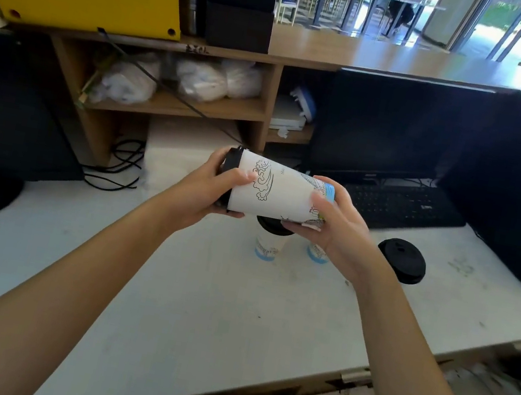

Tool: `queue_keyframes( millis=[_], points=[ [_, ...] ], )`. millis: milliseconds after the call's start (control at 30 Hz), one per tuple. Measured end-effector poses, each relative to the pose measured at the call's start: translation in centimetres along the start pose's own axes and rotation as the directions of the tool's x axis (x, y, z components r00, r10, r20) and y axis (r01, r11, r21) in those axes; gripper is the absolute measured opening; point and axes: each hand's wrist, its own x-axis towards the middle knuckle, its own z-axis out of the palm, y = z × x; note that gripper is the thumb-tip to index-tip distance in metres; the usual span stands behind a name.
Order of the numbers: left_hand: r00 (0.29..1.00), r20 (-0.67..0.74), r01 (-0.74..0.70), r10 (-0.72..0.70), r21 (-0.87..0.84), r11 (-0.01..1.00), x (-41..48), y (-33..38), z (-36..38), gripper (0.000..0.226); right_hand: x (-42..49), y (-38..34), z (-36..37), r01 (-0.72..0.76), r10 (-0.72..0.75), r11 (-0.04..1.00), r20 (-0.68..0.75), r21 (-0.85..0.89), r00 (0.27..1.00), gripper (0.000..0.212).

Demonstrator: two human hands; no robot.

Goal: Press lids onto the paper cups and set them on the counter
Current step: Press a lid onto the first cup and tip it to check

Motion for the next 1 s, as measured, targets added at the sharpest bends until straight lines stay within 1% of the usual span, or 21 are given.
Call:
queue_keyframes(
  millis=[33,67,133,200,267,333,400,467,533,600,667,733,833,900,967,1000],
  points=[
    [0.999,-0.013,-0.03,0.03,0.014,0.999,0.0,-0.2,0.1,0.04,0.3,-0.3,0.1,-0.054,0.055,0.998,-0.042,0.017,0.998,0.028],
    [0.997,-0.023,-0.067,0.068,0.041,0.997,0.0,-0.4,0.1,0.043,0.5,-0.6,0.2,-0.108,0.109,0.994,-0.073,0.015,0.991,0.03],
    [0.986,-0.022,-0.16,0.165,0.136,0.978,-0.1,-0.7,0.1,0.048,0.9,-1.0,0.3,-0.179,0.175,0.983,-0.069,-0.046,0.982,0.043],
    [0.969,0.01,-0.243,0.247,0.225,0.943,-0.3,-0.9,0.0,0.055,1.0,-1.1,0.4,-0.174,0.171,0.982,-0.045,-0.072,0.984,0.048],
    [0.961,0.051,-0.274,0.27,0.242,0.931,-0.4,-0.9,-0.2,0.061,1.0,-0.9,0.4,-0.123,0.122,0.992,-0.046,-0.014,0.991,0.046],
    [0.962,0.11,-0.268,0.249,0.224,0.937,-0.2,-0.6,-0.8,0.068,1.0,-0.6,0.4,-0.073,0.074,0.997,-0.046,0.033,0.996,0.044],
    [0.967,0.162,-0.229,0.195,0.236,0.944,0.0,-0.3,-1.3,0.071,0.9,-0.1,0.5,-0.04,0.042,0.998,-0.047,0.043,0.998,0.043],
    [0.983,0.147,-0.134,0.107,0.191,0.972,0.4,0.2,-1.6,0.064,1.0,0.3,0.6,-0.021,0.022,0.999,-0.052,0.03,0.998,0.042],
    [0.994,0.105,-0.02,0.007,0.116,0.993,0.7,0.7,-1.8,0.051,1.0,0.5,0.6,-0.006,0.007,1.0,-0.048,0.028,0.999,0.043],
    [0.99,0.115,0.072,-0.082,0.083,0.994,1.0,1.1,-2.0,0.041,1.0,0.6,0.5,0.022,-0.022,0.999,-0.018,0.038,1.0,0.042],
    [0.973,0.169,0.145,-0.16,0.096,0.985,1.2,1.3,-2.1,0.048,1.1,0.5,0.5,0.048,-0.049,0.998,0.016,0.037,0.999,0.044],
    [0.964,0.177,0.185,-0.199,0.091,0.979,1.2,1.3,-1.8,0.05,1.2,0.5,0.4,0.06,-0.061,0.998,0.036,0.03,0.997,0.05],
    [0.979,0.126,0.153,-0.16,0.064,0.986,1.4,1.0,-1.5,0.052,1.1,0.6,0.1,0.046,-0.049,0.998,0.084,0.033,0.995,0.057],
    [0.99,0.097,0.088,-0.098,0.103,0.991,1.4,0.6,-1.3,0.05,1.2,0.6,-0.1,0.004,-0.003,1.0,0.072,-0.005,0.997,0.053],
    [0.996,0.082,0.009,-0.023,0.164,0.986,1.0,0.3,-1.1,0.046,1.4,0.3,-0.2,-0.097,0.098,0.995,0.008,-0.029,0.995,0.043],
    [0.996,0.081,-0.05,0.034,0.214,0.975,0.8,0.2,-1.0,0.047,1.6,0.2,-0.2,-0.166,0.166,0.986,-0.015,-0.034,0.986,0.045]
  ],
)
